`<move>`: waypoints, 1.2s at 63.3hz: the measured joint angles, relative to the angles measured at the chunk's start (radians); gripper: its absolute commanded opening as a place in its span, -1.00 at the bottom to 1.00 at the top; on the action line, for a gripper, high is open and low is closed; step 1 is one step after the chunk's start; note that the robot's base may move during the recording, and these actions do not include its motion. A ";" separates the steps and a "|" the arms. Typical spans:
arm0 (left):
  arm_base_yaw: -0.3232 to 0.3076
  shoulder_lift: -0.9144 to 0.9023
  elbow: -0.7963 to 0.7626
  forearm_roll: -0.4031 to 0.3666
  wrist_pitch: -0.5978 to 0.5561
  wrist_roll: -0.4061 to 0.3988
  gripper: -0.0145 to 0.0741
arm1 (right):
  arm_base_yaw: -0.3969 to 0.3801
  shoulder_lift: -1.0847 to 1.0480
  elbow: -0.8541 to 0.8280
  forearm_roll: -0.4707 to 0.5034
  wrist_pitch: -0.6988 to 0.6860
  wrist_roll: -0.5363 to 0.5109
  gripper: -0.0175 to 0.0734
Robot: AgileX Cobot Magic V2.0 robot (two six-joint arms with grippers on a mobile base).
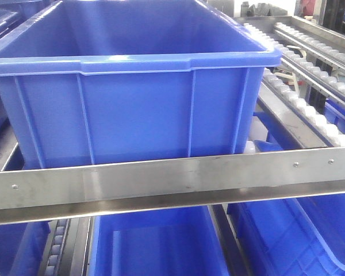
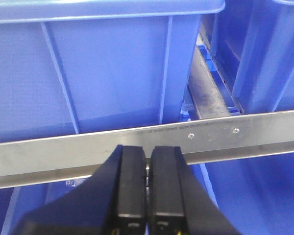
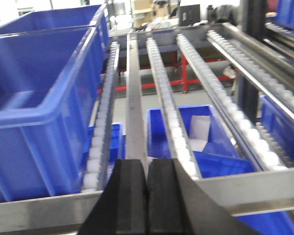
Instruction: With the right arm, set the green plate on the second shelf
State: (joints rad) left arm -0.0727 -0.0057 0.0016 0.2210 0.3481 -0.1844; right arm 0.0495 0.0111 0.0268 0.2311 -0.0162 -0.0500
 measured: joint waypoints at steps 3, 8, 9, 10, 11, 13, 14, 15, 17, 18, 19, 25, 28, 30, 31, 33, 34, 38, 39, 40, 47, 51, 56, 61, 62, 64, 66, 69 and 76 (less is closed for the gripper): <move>0.000 0.000 0.000 0.000 0.000 0.000 -0.39 | -0.014 -0.015 0.002 0.000 0.016 0.000 -0.50; 0.000 0.000 0.000 0.000 0.000 0.000 -0.39 | -0.035 -0.020 0.002 0.000 0.039 0.000 -0.50; 0.000 0.000 0.000 0.000 0.000 0.000 -0.39 | -0.037 -0.020 0.002 0.000 0.041 0.000 -0.50; 0.000 0.000 0.000 0.000 0.000 0.000 -0.39 | -0.039 -0.020 0.002 0.000 0.043 0.000 -0.50; 0.000 0.000 0.000 0.000 0.000 0.000 -0.39 | -0.042 -0.020 0.004 0.000 0.045 0.000 -0.50; 0.000 0.000 0.000 0.000 0.000 0.000 -0.39 | -0.045 -0.020 0.004 0.000 0.045 0.000 -0.50; 0.000 0.000 0.000 0.000 0.000 0.000 -0.39 | -0.046 -0.020 0.004 0.000 0.047 0.000 -0.50; 0.000 0.000 0.000 0.000 0.000 0.000 -0.39 | -0.046 -0.020 0.004 0.000 0.047 0.000 -0.50; 0.000 0.000 0.000 0.000 0.000 0.000 -0.39 | -0.046 -0.020 0.004 0.000 0.047 0.000 -0.50; 0.000 0.000 0.000 0.000 0.000 0.000 -0.39 | -0.046 -0.020 0.004 0.000 0.048 0.000 -0.50; 0.000 0.000 0.000 0.000 0.000 0.000 -0.39 | -0.046 -0.020 0.006 0.000 0.048 0.000 -0.50; 0.000 0.000 0.000 0.000 0.000 0.000 -0.39 | -0.046 -0.020 0.006 0.000 0.051 0.000 -0.50; 0.000 0.000 0.000 0.000 0.000 0.000 -0.39 | -0.046 -0.020 0.006 0.000 0.051 0.000 -0.50; 0.000 0.000 0.000 0.000 0.000 0.000 -0.39 | -0.046 -0.020 0.006 0.000 0.051 0.000 -0.50; 0.000 0.000 0.000 0.000 0.000 0.000 -0.39 | -0.046 -0.020 0.006 0.000 0.051 0.000 -0.50; 0.000 0.000 0.000 0.000 0.000 0.000 -0.39 | -0.046 -0.020 0.006 0.000 0.051 0.000 -0.50; 0.000 0.000 0.000 0.000 0.000 0.000 -0.39 | -0.046 -0.020 0.006 0.000 0.051 0.000 -0.50; 0.000 0.000 0.000 0.000 0.000 0.000 -0.39 | -0.046 -0.020 0.006 0.000 0.051 0.002 -0.50; 0.000 0.000 0.000 0.000 0.000 0.000 -0.39 | -0.046 -0.020 0.006 0.000 0.051 0.002 -0.50; 0.000 0.000 0.000 0.000 0.000 0.000 -0.39 | -0.046 -0.020 0.006 0.000 0.051 0.002 -0.50; 0.000 0.000 0.000 0.000 0.000 0.000 -0.39 | -0.046 -0.020 0.006 -0.036 0.051 0.025 -0.50; 0.000 0.000 0.000 0.000 0.000 0.000 -0.39 | -0.046 -0.020 0.006 -0.094 0.051 0.064 -0.50; 0.000 0.000 0.000 0.000 0.000 0.000 -0.39 | -0.046 -0.020 0.006 -0.152 0.051 0.119 -0.50; 0.000 0.000 0.000 0.000 0.000 0.000 -0.39 | -0.046 -0.020 0.006 -0.169 0.051 0.144 -0.50; 0.000 0.000 0.000 0.000 0.000 0.000 -0.39 | -0.046 -0.020 0.006 -0.169 0.051 0.147 -0.50; 0.000 0.000 0.000 0.000 0.000 0.000 -0.39 | -0.046 -0.020 0.006 -0.172 0.051 0.150 -0.50; 0.000 0.000 0.000 0.000 0.000 0.000 -0.39 | -0.046 -0.020 0.006 -0.174 0.051 0.153 -0.50; 0.000 0.000 0.000 0.000 0.000 0.000 -0.39 | -0.046 -0.020 0.006 -0.174 0.051 0.155 -0.50; 0.000 0.000 0.000 0.000 0.000 0.000 -0.39 | -0.046 -0.020 0.006 -0.176 0.051 0.157 -0.50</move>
State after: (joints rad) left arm -0.0727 -0.0057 0.0016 0.2210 0.3481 -0.1844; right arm 0.0031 -0.0092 0.0326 0.0549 0.0345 0.1068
